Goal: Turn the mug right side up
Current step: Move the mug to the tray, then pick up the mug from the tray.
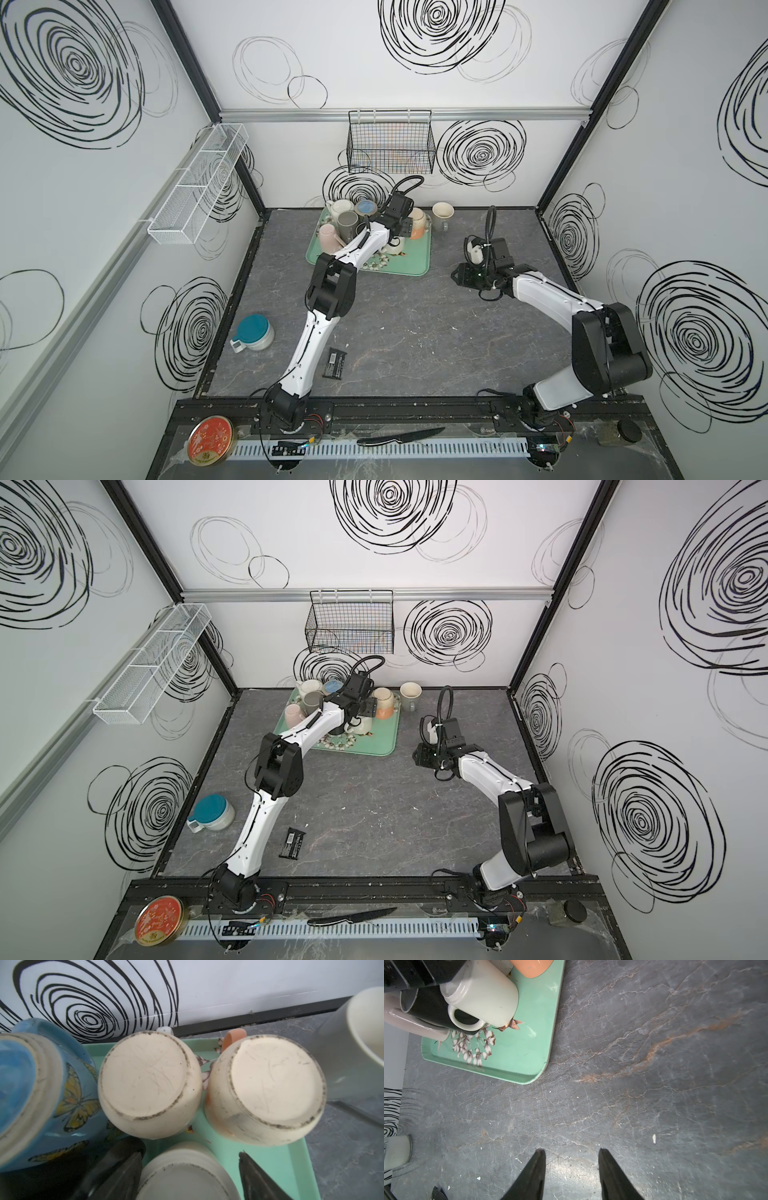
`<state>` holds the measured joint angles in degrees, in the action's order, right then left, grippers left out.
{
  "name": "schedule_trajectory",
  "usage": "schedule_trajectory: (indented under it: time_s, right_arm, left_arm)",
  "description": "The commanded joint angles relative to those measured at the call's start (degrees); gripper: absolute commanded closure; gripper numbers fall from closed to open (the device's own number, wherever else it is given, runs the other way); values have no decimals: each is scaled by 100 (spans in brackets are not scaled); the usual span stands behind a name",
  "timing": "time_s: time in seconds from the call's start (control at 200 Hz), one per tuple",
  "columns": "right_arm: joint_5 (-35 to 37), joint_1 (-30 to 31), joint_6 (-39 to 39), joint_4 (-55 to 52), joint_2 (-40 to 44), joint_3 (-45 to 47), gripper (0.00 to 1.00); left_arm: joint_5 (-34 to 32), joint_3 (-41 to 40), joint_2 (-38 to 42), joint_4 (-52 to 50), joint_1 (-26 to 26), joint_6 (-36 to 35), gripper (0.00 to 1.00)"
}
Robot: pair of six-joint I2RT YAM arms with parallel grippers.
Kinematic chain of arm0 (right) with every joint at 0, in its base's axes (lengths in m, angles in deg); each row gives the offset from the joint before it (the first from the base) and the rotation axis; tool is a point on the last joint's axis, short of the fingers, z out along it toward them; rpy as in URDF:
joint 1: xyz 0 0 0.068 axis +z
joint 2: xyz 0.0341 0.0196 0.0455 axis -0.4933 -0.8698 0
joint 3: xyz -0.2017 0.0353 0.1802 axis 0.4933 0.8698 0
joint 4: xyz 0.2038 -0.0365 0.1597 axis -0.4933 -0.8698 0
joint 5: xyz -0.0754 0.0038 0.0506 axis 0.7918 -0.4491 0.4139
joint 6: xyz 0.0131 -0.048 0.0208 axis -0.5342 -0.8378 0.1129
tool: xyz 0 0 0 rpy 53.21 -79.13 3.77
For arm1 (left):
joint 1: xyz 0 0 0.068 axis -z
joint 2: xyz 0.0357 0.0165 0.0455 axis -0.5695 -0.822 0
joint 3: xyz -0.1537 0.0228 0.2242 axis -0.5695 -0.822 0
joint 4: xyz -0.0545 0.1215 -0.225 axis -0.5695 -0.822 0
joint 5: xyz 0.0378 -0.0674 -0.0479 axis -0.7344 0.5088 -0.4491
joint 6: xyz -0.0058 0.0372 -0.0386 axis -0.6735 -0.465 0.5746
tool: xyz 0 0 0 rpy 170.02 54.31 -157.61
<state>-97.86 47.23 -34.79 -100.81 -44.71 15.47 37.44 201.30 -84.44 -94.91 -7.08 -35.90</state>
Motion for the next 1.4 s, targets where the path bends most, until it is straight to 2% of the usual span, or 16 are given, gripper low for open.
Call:
schedule_trajectory:
  time_s: [0.0,0.31,0.46,0.63,0.766,0.831,1.006,1.216,1.391]
  right_arm:
    - [-37,-7,14,23,241,124,53]
    - [-211,-1,63,-392,271,38,53]
    - [-486,4,177,-440,207,106,53]
    - [-691,53,339,-312,-9,58,53]
    - [-679,164,446,-220,-267,-147,53]
    - [-631,232,541,-194,-391,-259,53]
    - [-705,355,804,120,-702,-470,54]
    - [-439,358,732,-166,-979,-902,54]
    - [-454,356,865,24,-1014,-897,54]
  left_arm:
    - [385,-394,316,-222,213,235,25]
    - [137,-1248,1073,-237,691,459,26]
    - [-70,-1788,1641,-207,761,384,25]
    - [-74,-2862,2459,153,634,172,24]
    - [242,-4012,3096,841,577,-173,24]
    - [412,-4297,3209,978,567,-325,24]
    - [653,-4315,2940,947,497,-576,29]
    - [886,-3989,2518,1026,515,-883,38]
    - [721,-3889,2349,1022,497,-1051,46]
